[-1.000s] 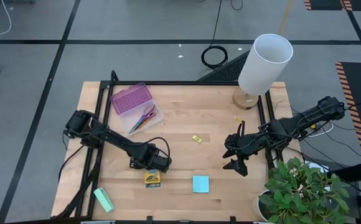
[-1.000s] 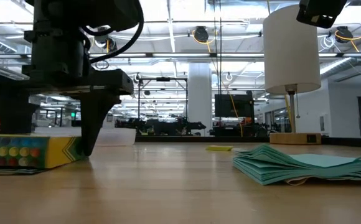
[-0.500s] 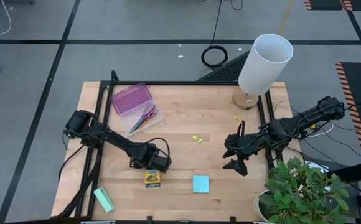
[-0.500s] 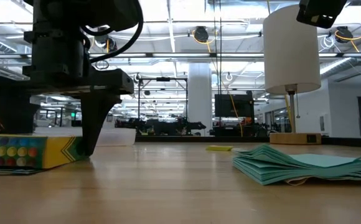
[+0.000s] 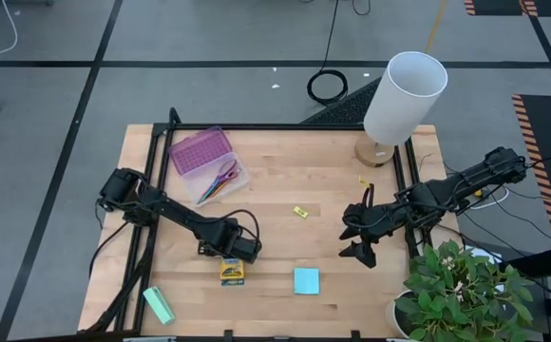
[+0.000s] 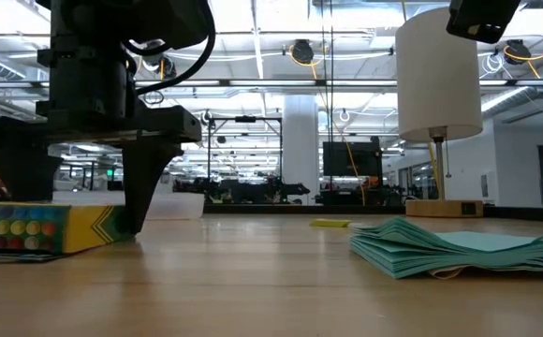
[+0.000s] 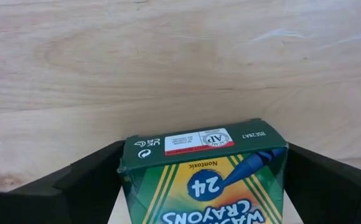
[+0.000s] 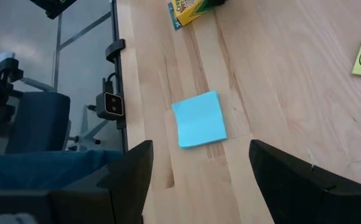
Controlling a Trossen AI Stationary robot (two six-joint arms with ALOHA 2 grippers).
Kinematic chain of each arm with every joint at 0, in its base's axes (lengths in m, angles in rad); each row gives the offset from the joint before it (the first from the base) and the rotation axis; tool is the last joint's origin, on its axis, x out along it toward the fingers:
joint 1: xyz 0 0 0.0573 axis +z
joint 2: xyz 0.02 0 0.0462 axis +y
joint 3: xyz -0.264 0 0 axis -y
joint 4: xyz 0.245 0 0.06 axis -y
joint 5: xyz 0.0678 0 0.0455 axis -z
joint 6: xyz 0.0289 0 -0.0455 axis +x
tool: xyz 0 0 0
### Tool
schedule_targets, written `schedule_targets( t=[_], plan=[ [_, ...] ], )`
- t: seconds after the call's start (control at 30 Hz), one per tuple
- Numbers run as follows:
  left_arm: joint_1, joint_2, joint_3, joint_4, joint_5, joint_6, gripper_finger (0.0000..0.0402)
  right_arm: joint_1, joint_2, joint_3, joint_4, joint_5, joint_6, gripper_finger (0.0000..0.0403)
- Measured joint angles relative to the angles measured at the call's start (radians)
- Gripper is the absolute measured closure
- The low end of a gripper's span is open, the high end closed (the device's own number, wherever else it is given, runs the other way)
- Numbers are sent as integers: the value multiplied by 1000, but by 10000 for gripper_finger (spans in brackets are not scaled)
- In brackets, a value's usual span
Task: Pack school essentials
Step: Put the crayon box into the supply box
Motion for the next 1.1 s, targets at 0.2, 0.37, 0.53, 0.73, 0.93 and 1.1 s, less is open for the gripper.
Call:
schedule_targets(
  t=[0.2, 0.37, 0.53, 0.73, 0.93, 1.1],
  plan=[
    [0, 0, 0, -17, -1, -7, 9, 0, 0, 0, 0, 0, -1, 145],
    [0, 0, 0, -21, -4, -18, 9, 0, 0, 0, 0, 1, -5, 145],
    [0, 0, 0, -21, -9, -23, 9, 0, 0, 0, 0, 1, -6, 145],
    [0, 0, 0, -21, -11, -25, 9, 0, 0, 0, 0, 1, -6, 145],
    [0, 0, 0, -21, -12, -30, 9, 0, 0, 0, 0, 1, -6, 145],
    [0, 0, 0, -21, -12, -30, 18, 0, 0, 0, 0, 1, -6, 145]
  ],
)
